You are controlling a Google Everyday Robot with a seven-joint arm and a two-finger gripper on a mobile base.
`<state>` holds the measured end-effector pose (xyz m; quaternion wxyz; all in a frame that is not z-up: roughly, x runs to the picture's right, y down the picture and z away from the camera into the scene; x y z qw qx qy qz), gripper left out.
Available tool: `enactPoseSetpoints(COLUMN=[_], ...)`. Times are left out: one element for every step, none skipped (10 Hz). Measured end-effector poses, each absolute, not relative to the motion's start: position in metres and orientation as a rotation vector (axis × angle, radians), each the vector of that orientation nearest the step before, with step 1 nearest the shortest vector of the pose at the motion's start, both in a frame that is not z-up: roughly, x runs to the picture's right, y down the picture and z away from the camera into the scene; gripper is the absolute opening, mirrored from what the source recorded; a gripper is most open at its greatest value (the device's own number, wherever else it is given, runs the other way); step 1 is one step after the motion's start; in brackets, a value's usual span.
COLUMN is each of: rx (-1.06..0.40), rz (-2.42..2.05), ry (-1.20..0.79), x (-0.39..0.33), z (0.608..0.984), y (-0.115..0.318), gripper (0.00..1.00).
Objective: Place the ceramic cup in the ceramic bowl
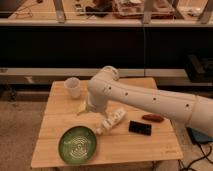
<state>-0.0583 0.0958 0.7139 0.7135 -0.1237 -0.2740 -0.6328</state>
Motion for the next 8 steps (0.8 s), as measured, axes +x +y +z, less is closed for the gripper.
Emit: enactPoseSetpoints(rx=[-0.223,-0.176,-0.124,-0.062,-0.030,-0.007,0.000,-0.003], rz=[-1.400,-1.387,-1.367,-1.331,-1.304,-1.276,-1.257,-1.248], ry=[-0.539,-0.491,-0.458,-0.438,-0.438,-0.441,-0.452,-0.461], x=[-0.055,-0.055,-0.059,-0.067,-0.073,-0.080,-0.091,-0.100], z=[0.733,0.746,0.759,0.773,0.782,0.793,0.808,0.823], y=[0.064,0.040,0.019,-0.002,-0.010,-0.015,-0.016,-0.015], gripper=[0.80,0.80,0.80,0.80,0.80,0.80,0.80,0.80])
